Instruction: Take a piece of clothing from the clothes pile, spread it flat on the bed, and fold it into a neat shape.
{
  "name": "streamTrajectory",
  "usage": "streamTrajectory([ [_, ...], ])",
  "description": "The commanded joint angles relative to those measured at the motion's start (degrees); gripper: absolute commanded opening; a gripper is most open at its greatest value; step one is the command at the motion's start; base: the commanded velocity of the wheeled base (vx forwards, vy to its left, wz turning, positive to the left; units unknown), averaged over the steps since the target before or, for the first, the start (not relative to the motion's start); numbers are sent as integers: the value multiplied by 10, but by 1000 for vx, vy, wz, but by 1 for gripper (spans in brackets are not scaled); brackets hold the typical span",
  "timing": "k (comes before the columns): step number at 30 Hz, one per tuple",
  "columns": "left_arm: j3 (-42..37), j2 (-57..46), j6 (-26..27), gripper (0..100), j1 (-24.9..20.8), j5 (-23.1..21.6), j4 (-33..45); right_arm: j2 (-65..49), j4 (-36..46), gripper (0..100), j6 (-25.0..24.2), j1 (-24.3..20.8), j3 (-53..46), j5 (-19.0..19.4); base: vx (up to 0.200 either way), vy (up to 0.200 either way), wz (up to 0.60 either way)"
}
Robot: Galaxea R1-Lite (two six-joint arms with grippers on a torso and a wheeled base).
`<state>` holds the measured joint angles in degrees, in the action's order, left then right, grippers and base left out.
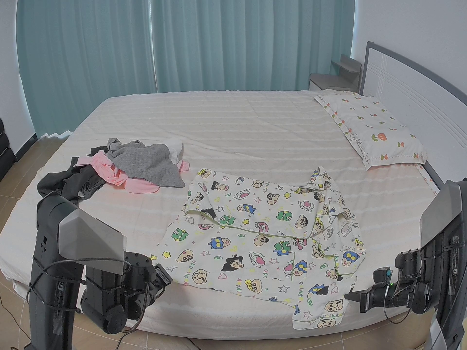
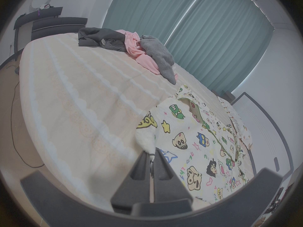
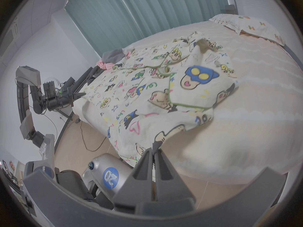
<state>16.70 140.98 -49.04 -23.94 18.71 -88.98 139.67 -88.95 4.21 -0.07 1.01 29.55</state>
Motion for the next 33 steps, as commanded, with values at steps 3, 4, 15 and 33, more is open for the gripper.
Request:
streamTrajectory([
  [3, 1, 0, -1, 0, -6, 3, -7, -29, -10, 0, -1, 21, -10, 2, 0, 0, 0],
  [4, 3, 0, -2, 0, -6, 3, -7, -31, -10, 0, -1, 24, -10, 2, 0, 0, 0],
  [15, 17, -1, -4, 0, -3, 10, -9, -70, -10, 0, -4, 22, 31, 2, 0, 0, 0],
  [33, 24, 17, -4, 0, -3, 12, -9, -11, -10, 0, -120, 8, 189, -11, 0, 0, 0],
])
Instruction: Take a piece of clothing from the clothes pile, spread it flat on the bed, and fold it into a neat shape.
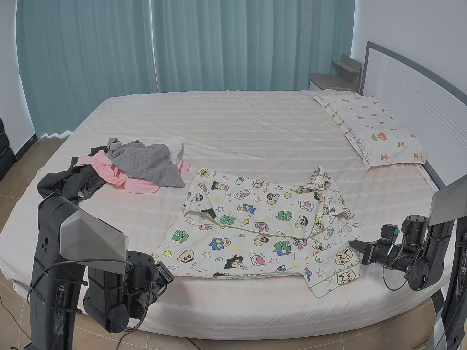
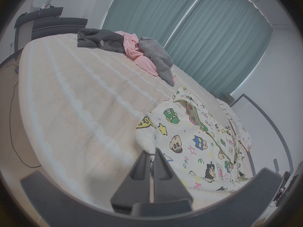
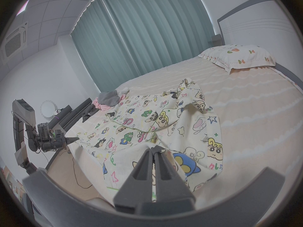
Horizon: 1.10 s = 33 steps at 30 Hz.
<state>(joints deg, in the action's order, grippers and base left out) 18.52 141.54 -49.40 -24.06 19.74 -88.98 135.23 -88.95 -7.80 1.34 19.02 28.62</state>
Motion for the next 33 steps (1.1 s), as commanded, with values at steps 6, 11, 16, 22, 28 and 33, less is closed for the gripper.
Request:
streamTrajectory([
  [6, 28, 33, 0, 0, -2, 18, -9, 65, -10, 100, -1, 2, 33, -2, 0, 0, 0],
  [11, 28, 35, 0, 0, -2, 18, -9, 64, -10, 100, -13, 9, 33, -12, 0, 0, 0],
  [16, 28, 35, 0, 0, -2, 18, -9, 41, -10, 100, -42, 27, 20, -8, 0, 0, 0],
  [22, 28, 35, -1, 0, -2, 17, -9, 11, -10, 100, -42, 89, -28, 56, 0, 0, 0],
  [28, 28, 34, -1, 0, -2, 17, -9, 30, -10, 100, 31, 128, -64, 142, 0, 0, 0],
  [33, 29, 33, -1, 0, 2, 16, -9, 70, -10, 100, 140, 124, -81, 147, 0, 0, 0],
])
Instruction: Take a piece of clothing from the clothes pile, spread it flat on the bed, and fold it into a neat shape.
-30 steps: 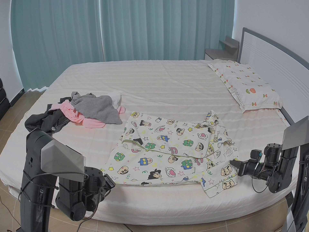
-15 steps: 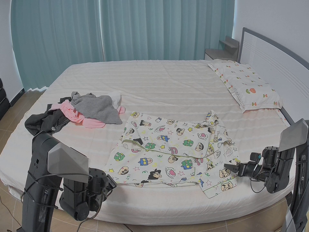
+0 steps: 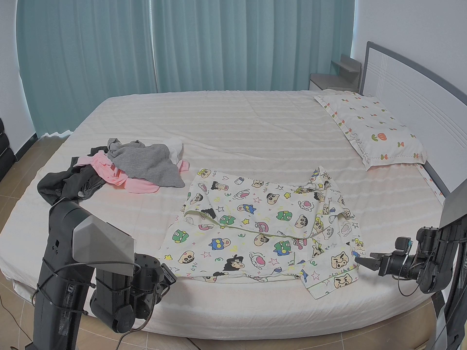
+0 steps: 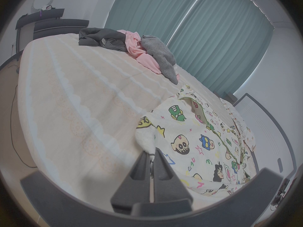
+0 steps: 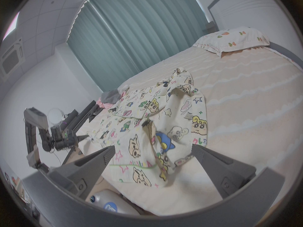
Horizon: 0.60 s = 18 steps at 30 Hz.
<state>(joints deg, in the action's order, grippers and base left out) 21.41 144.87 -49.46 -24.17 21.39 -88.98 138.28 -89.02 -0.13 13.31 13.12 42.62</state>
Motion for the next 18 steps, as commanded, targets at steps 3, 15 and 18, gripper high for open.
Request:
streamTrajectory([
  [3, 0, 1, 0, 0, 2, 0, -9, 46, -10, 100, 73, -9, -25, 7, 0, 0, 0],
  [15, 1, 1, 0, 0, 2, 0, -9, 65, -10, 100, 67, -71, 7, 3, 0, 0, 0],
  [18, 1, 1, 1, 0, 2, 1, -9, 68, -10, 100, 66, -71, 13, 2, 0, 0, 0],
])
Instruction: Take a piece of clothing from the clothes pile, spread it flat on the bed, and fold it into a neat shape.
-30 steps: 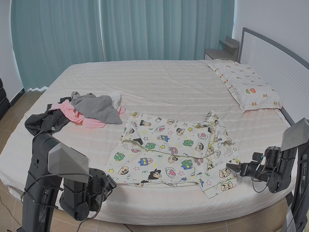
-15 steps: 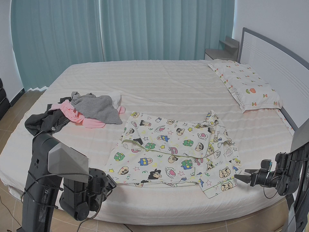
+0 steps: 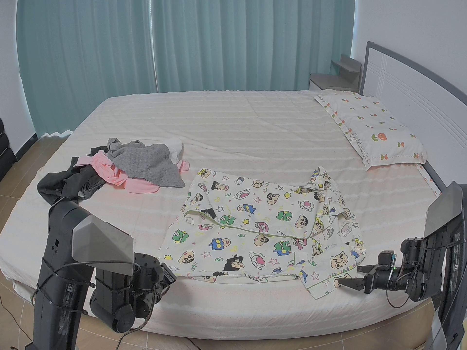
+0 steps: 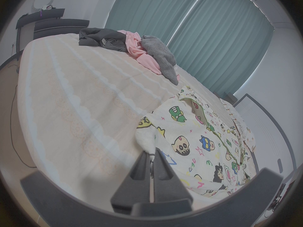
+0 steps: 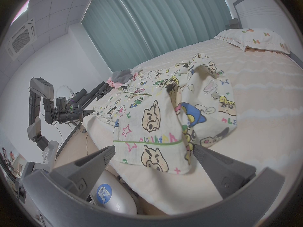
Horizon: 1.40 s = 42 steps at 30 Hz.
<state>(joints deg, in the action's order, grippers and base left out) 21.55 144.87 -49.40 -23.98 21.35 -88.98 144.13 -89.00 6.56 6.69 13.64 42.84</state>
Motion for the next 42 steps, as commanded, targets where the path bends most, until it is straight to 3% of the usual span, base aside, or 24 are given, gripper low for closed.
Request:
streamTrajectory([
  [1, 0, 1, 0, 0, 0, 0, -9, 11, -10, 100, -1, -5, 9, 0, 0, 0, 0],
  [14, 0, 0, 0, 0, 0, 1, -9, 10, 11, 100, -1, -9, 13, 0, 0, 0, 0],
  [15, 0, 0, 0, 0, 0, 1, -9, 10, 11, 0, -1, -9, 13, 0, 0, 0, 0],
  [29, -1, -1, 0, 0, -1, 2, -9, 7, 3, 0, 0, -5, -15, -7, 0, 0, 0],
  [42, -9, -12, 2, 0, -5, 5, -9, -14, -10, 0, 29, 25, -118, -7, 0, 0, 0],
])
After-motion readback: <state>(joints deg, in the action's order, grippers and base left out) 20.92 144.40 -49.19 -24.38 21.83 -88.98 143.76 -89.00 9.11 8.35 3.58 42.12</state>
